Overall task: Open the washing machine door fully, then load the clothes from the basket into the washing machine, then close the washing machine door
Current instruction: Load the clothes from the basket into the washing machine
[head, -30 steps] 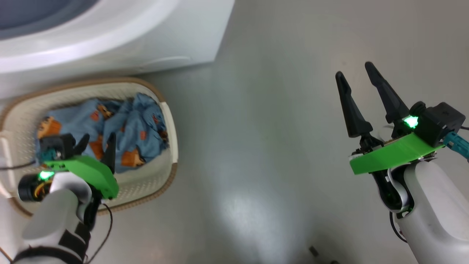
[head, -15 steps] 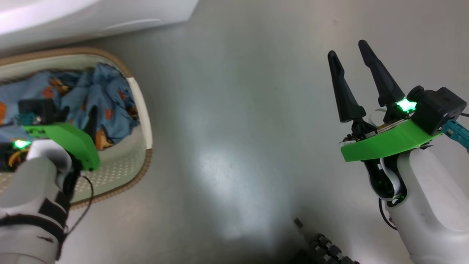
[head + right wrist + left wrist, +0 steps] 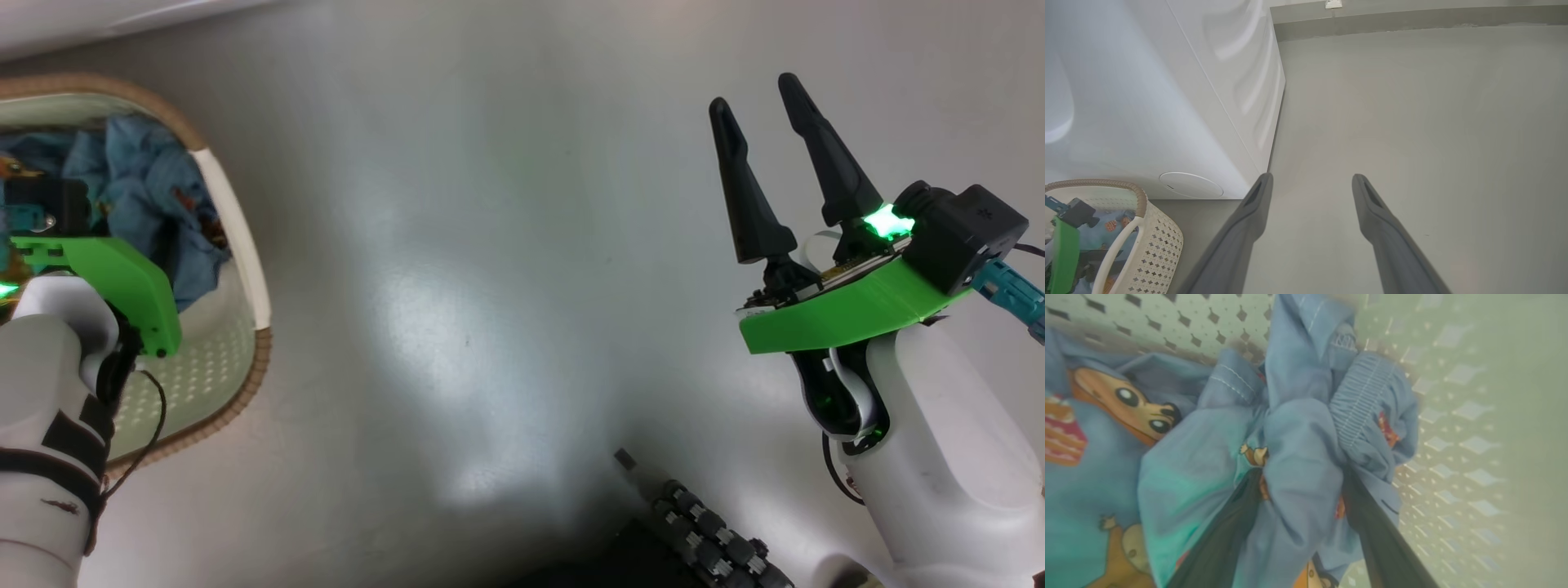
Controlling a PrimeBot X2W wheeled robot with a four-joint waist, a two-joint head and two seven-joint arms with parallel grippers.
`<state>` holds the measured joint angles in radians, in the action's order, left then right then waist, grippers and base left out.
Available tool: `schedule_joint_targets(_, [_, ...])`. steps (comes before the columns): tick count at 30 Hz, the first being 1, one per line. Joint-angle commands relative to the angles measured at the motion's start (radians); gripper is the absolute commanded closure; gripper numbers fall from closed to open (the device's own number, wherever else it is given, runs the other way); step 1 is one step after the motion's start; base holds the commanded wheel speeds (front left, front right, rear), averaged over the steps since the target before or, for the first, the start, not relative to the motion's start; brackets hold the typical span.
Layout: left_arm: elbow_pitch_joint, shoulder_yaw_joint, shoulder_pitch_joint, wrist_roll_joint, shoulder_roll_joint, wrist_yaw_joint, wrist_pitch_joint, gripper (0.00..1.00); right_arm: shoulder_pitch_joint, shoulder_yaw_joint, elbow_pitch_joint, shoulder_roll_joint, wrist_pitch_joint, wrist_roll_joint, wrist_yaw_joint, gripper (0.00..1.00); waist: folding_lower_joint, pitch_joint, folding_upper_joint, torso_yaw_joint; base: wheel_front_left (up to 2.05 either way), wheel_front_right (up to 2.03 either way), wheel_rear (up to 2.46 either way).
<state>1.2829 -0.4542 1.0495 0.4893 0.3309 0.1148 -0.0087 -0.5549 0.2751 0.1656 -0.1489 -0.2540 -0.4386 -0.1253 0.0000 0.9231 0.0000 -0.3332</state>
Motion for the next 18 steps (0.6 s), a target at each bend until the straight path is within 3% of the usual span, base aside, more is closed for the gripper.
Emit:
schedule_joint_targets(1, [-0.001,0.009,-0.004,-0.011,0.035,0.001,0.009,0.00,0.027,0.014,-0.022,-0.003,-0.008,0.000,-0.005,0.00,0.0000,0.013,0.0000,-0.015,0.00,0.00,0.00])
schedule_joint_targets(6, [0.003,0.005,0.003,-0.006,0.045,-0.014,0.044,0.01,0.025,0.017,-0.022,0.005,-0.008,0.000,-0.005,0.00,0.0000,0.020,0.0000,-0.028,0.00,0.00,0.00])
schedule_joint_targets(7, [0.003,0.004,0.004,-0.005,0.045,-0.016,0.047,0.33,0.026,0.017,-0.022,0.006,-0.008,0.001,-0.005,0.00,0.0000,0.020,0.0000,-0.029,0.00,0.00,0.00])
schedule_joint_targets(8, [0.004,0.004,0.005,-0.004,0.045,-0.018,0.047,1.00,0.025,0.017,-0.021,0.007,-0.008,0.002,-0.005,0.00,0.0000,0.020,0.0000,-0.029,0.00,0.00,0.00])
schedule_joint_targets(18, [0.005,0.018,-0.037,0.031,0.025,-0.014,-0.018,1.00,0.025,0.009,-0.011,0.013,-0.008,0.010,-0.005,0.00,0.0000,-0.037,0.0000,-0.011,0.00,0.00,0.00])
